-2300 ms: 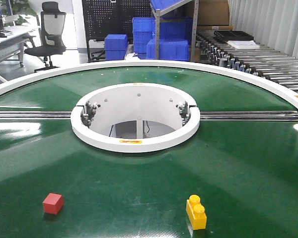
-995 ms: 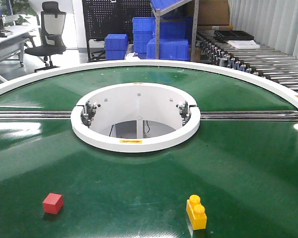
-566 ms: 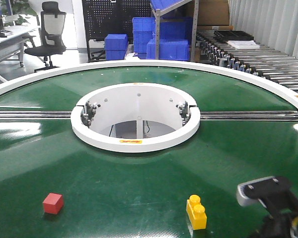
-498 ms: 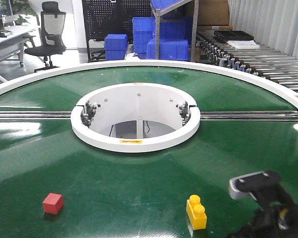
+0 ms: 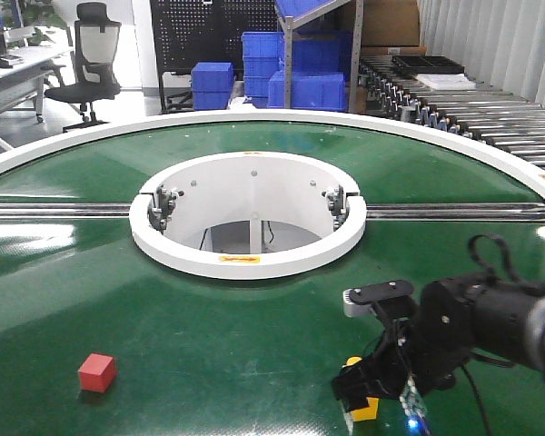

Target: Pick red and yellow blocks into blue bin

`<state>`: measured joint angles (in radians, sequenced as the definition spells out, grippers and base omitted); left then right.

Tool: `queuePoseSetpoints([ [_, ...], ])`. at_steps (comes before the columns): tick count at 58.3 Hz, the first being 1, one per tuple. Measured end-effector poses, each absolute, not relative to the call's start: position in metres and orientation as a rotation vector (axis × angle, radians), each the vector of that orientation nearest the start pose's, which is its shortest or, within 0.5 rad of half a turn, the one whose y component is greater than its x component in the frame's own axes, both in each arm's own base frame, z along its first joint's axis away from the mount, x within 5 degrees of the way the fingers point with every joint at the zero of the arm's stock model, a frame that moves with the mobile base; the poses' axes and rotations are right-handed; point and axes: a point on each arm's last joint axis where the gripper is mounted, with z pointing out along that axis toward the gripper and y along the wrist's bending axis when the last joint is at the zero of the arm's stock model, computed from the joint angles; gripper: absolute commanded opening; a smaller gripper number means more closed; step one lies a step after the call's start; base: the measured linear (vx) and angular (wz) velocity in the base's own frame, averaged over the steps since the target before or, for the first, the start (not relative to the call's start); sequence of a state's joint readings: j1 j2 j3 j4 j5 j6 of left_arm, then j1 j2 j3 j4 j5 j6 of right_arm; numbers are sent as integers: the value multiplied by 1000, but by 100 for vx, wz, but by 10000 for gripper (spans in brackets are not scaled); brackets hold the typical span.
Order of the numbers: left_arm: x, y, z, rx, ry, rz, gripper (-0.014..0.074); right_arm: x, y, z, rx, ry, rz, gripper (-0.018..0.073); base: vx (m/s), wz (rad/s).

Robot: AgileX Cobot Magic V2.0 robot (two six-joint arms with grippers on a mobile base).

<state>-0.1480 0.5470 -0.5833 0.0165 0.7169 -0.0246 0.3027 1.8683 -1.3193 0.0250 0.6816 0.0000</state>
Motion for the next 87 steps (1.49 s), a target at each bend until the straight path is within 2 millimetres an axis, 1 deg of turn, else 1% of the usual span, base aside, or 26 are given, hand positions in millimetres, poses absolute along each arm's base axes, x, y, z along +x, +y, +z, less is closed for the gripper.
queuePoseSetpoints([
  [6, 99, -14, 305, 141, 2161, -80, 537, 388, 123, 193, -378, 2710, 116, 580, 0, 0],
  [17, 99, -14, 305, 141, 2161, -80, 537, 404, 128, 178, -350, 2716, 120, 571, 0, 0],
  [22, 99, -14, 305, 141, 2161, -80, 537, 407, 129, 175, -349, 2713, 121, 531, 0, 0],
  [26, 99, -14, 305, 141, 2161, -80, 537, 408, 129, 173, -353, 2715, 116, 482, 0, 0],
  [27, 99, -14, 305, 141, 2161, -80, 537, 408, 129, 172, -354, 2717, 114, 458, 0, 0],
  [34, 99, -14, 305, 141, 2161, -80, 537, 408, 128, 172, -355, 2713, 113, 372, 0, 0],
  [39, 99, -14, 305, 141, 2161, -80, 537, 409, 129, 172, -355, 2709, 114, 327, 0, 0],
  [48, 99, -14, 305, 141, 2161, -80, 537, 407, 128, 176, -352, 2711, 114, 284, 0, 0],
  [52, 99, -14, 305, 141, 2161, -80, 537, 405, 127, 184, -351, 2704, 116, 273, 0, 0],
  [57, 99, -14, 305, 141, 2161, -79, 537, 400, 126, 206, -346, 2662, 125, 271, 0, 0],
  [61, 100, -14, 305, 141, 2160, -79, 537, 390, 124, 228, -341, 2604, 137, 271, 0, 0],
  [64, 100, -14, 305, 141, 2158, -80, 537, 380, 123, 239, -346, 2569, 144, 271, 0, 0],
  [68, 100, -14, 305, 141, 2156, -80, 537, 361, 121, 253, -374, 2514, 145, 271, 0, 0],
  [71, 100, -14, 305, 141, 2151, -80, 537, 343, 119, 265, -408, 2465, 149, 271, 0, 0],
  [72, 100, -14, 305, 141, 2151, -80, 537, 336, 119, 264, -429, 2460, 147, 271, 0, 0],
  [73, 100, -14, 305, 141, 2150, -80, 537, 330, 118, 269, -439, 2440, 148, 271, 0, 0],
  [77, 100, -14, 306, 141, 2148, -80, 537, 307, 116, 276, -476, 2410, 153, 271, 0, 0],
  [81, 100, -14, 306, 141, 2147, -80, 537, 285, 110, 278, -490, 2403, 157, 271, 0, 0],
  [87, 100, -14, 306, 141, 2144, -80, 537, 259, 100, 284, -488, 2380, 159, 271, 0, 0],
])
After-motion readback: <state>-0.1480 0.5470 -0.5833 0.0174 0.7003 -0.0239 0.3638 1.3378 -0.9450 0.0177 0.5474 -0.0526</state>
